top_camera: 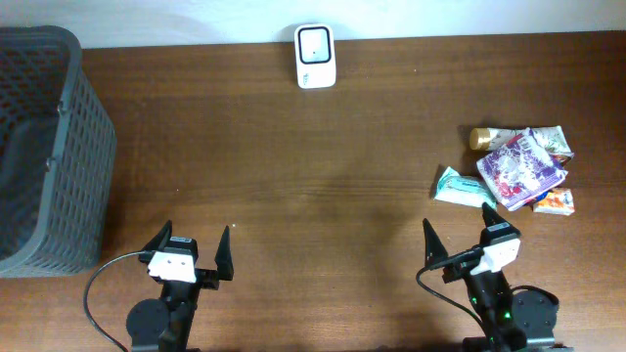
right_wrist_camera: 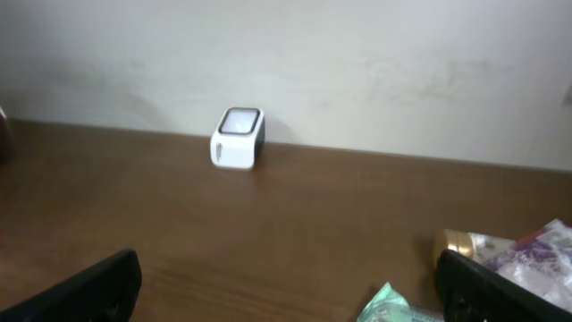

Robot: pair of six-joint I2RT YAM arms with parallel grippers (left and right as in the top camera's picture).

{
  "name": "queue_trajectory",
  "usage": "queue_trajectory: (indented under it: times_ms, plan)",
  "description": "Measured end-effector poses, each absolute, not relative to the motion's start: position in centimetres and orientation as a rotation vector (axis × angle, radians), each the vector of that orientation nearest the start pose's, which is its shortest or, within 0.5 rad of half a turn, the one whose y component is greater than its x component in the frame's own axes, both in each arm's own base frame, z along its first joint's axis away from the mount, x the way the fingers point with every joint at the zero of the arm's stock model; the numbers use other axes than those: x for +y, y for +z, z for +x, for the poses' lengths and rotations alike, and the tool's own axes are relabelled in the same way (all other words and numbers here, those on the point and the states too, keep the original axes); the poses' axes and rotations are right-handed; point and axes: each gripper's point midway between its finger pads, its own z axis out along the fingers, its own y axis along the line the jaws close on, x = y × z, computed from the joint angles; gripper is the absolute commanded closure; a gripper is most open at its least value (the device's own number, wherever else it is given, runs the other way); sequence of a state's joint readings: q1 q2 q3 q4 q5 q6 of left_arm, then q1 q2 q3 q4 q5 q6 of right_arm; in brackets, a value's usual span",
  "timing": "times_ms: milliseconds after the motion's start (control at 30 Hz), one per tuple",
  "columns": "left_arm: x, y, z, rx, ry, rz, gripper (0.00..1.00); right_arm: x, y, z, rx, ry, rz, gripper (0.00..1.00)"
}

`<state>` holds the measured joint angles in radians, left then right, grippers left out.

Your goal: Scan the item barcode

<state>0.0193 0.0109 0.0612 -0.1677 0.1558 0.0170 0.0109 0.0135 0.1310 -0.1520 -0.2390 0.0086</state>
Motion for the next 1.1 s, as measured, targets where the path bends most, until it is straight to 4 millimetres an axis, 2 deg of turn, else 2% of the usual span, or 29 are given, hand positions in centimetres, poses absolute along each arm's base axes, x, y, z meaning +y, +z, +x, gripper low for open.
queue_trajectory:
  times_ms: [67,167,1100]
  plan:
    - [-2.2,16.0,24.0,1.684,-0.104,0.115,0.01,4.7,19.1,23.6,1.58,0.218,-0.197,0.02]
    - [-2.2,16.0,24.0,1.684,-0.104,0.115,0.01,4.9,16.4,24.0,1.626,0.256,-0.167,0.02]
    - [-2.2,16.0,24.0,1.684,-0.104,0.115,0.01,4.6,16.4,24.1,1.628,0.26,-0.134,0.01]
